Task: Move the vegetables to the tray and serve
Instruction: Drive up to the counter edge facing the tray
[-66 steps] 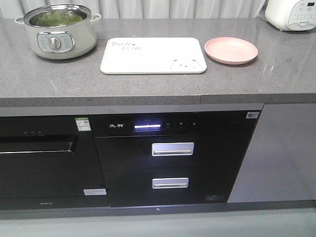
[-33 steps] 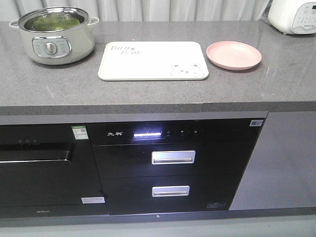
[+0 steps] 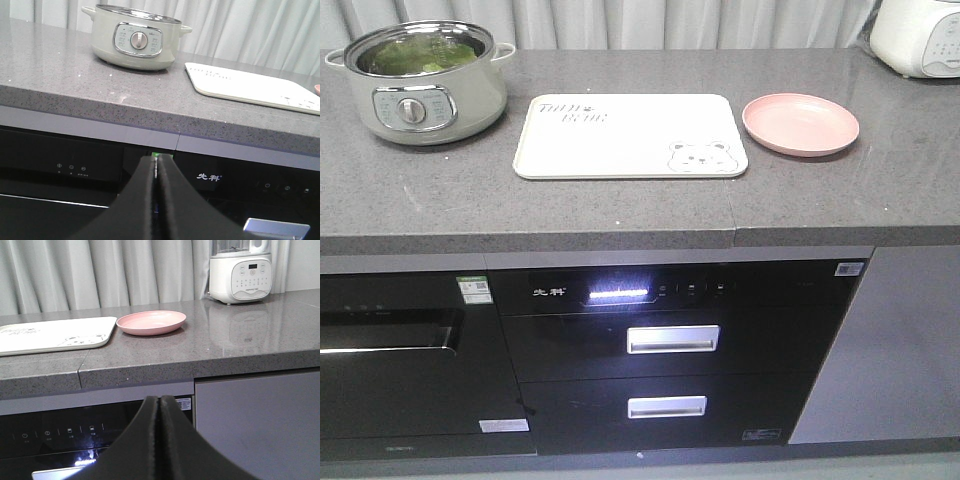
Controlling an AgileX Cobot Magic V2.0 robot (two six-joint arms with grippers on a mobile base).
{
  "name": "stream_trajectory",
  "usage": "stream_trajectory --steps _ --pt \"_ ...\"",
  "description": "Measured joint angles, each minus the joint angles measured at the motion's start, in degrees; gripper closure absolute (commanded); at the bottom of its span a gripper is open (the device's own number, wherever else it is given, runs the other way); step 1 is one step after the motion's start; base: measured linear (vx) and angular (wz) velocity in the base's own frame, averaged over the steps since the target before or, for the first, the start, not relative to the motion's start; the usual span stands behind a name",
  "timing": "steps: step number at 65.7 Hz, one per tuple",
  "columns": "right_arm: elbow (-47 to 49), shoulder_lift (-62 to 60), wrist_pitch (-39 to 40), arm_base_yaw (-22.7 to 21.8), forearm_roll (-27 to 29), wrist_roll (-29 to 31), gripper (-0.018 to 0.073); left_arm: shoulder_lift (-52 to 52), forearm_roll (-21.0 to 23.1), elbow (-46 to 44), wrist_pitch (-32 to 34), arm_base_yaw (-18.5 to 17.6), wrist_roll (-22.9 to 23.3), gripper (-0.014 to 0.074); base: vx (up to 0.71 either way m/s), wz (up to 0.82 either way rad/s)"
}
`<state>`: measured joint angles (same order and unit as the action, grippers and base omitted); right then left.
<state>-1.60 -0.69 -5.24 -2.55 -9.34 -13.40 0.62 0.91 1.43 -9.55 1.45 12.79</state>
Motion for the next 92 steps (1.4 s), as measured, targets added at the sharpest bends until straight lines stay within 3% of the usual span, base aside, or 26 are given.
stream_trajectory --steps 92 --pt "0.00 0.00 0.00 0.00 0.00 0.00 0.0561 0.00 0.00 0.00 0.00 0.00 0.00 0.0602 0.08 0.00"
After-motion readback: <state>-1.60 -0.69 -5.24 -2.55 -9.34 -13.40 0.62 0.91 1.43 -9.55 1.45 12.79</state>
